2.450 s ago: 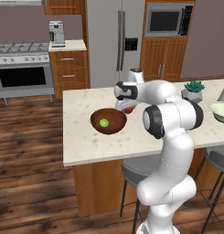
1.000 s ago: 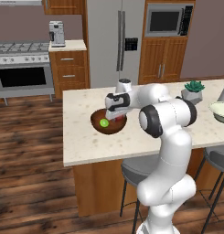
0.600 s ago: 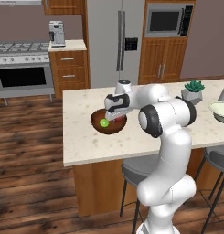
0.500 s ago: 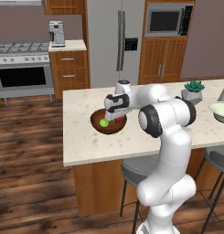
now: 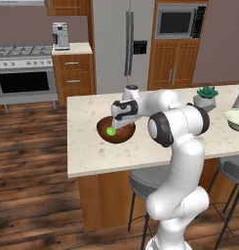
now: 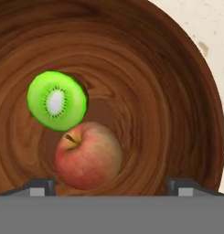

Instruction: Take the fruits from the plate on the dining counter and place two fruits in each bowl.

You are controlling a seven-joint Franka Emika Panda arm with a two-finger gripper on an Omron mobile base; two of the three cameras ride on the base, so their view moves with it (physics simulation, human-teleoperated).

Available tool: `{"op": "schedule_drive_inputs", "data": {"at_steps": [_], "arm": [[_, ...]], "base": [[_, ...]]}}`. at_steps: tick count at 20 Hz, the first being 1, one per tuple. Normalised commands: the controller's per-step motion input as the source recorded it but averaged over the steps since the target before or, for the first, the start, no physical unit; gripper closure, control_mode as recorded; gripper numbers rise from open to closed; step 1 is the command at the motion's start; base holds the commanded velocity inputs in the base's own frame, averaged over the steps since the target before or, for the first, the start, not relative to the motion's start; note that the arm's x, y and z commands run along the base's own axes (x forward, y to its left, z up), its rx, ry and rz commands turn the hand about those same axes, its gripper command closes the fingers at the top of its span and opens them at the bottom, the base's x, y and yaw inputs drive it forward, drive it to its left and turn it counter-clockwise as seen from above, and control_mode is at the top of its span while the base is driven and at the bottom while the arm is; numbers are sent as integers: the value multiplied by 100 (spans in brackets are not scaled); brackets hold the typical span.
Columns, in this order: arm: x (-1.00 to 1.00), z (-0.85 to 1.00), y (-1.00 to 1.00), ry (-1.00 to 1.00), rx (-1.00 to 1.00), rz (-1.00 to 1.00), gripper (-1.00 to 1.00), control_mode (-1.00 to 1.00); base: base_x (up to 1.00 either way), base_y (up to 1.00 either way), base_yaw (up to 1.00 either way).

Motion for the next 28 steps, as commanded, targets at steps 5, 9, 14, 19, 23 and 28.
{"op": "schedule_drive_inputs", "data": {"at_steps": [5, 9, 14, 19, 23, 28], "arm": [[-12, 38, -1, 0, 0, 1, -100, -100], [-33, 57, -19, 0, 0, 0, -100, -100], [-39, 48, -39, 2, 0, -2, -100, -100], [-52, 13, -65, 2, 0, -13, -100, -100], [-54, 2, -74, 5, 0, -20, -100, -100], [-46, 0, -73, 8, 0, -26, -100, -100]], "base": [[0, 0, 0], [0, 0, 0], [0, 0, 0], [0, 0, 0], [0, 0, 0], [0, 0, 0]]}}
